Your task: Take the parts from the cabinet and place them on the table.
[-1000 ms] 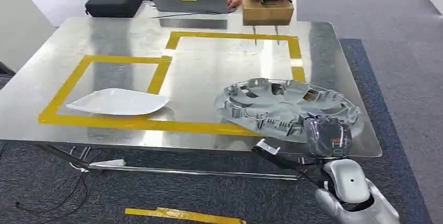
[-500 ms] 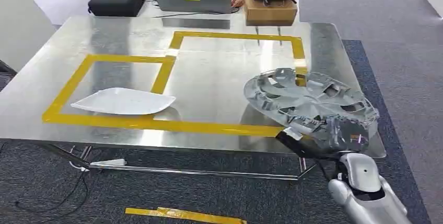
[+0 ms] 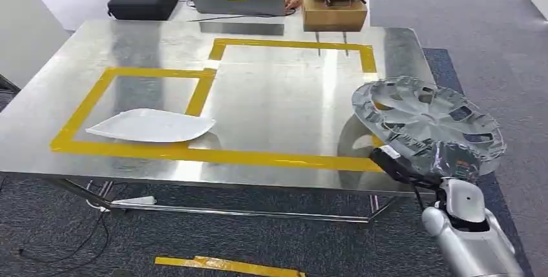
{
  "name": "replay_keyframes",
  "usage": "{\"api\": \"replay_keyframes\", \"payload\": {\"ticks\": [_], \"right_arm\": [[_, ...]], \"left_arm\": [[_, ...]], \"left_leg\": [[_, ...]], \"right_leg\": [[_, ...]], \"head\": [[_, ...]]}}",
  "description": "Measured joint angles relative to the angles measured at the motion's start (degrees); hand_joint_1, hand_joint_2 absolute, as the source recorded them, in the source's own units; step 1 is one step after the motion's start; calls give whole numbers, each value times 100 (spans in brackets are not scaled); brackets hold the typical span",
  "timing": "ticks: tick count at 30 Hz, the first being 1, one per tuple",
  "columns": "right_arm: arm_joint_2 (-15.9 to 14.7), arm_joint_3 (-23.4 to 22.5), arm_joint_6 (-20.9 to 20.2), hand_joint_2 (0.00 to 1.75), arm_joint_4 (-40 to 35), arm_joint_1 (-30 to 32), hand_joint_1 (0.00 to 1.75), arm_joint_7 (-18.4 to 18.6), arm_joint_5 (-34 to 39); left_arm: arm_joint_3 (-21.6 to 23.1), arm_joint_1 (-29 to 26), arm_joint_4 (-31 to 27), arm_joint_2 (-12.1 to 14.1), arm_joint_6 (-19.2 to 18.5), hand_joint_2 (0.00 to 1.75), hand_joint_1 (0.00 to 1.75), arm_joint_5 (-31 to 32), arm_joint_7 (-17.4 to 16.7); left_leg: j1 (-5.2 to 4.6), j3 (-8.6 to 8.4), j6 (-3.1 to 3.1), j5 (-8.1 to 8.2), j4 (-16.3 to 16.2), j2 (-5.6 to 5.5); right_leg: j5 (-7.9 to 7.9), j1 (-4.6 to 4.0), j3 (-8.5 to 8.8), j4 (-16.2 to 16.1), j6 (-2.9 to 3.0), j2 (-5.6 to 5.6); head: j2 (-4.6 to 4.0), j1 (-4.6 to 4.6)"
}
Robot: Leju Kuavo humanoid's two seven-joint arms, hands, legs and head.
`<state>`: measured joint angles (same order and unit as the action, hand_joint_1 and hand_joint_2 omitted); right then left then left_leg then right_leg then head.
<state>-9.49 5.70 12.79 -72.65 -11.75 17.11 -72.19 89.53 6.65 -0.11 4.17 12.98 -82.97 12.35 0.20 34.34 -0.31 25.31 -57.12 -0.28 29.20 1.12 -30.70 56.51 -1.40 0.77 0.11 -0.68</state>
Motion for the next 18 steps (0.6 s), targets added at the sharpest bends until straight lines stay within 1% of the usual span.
{"api": "replay_keyframes", "payload": {"ticks": [5,9,15,18], "right_arm": [[0,0,-2,175,57,-13,175,2,0],[0,-11,-129,175,161,-63,175,105,-109],[2,-135,-120,175,799,-421,175,173,-227],[2,-153,17,175,1106,-563,175,51,-347]], "left_arm": [[0,1,2,0,0,175,0,0,0],[0,-1,0,11,20,175,0,-72,-63],[0,-27,2,59,124,175,0,-319,-107],[0,-40,2,74,203,175,0,-422,-164]], "left_leg": [[0,1,0,0,0,0],[0,1,0,0,0,0],[0,0,1,-1,0,0],[-1,1,1,-1,0,0]], "right_leg": [[1,1,0,0,0,0],[0,1,1,0,-1,0],[-2,1,5,0,-3,1],[-2,1,5,0,-3,0]], "head": [[0,0],[0,0],[0,2],[0,0]]}}
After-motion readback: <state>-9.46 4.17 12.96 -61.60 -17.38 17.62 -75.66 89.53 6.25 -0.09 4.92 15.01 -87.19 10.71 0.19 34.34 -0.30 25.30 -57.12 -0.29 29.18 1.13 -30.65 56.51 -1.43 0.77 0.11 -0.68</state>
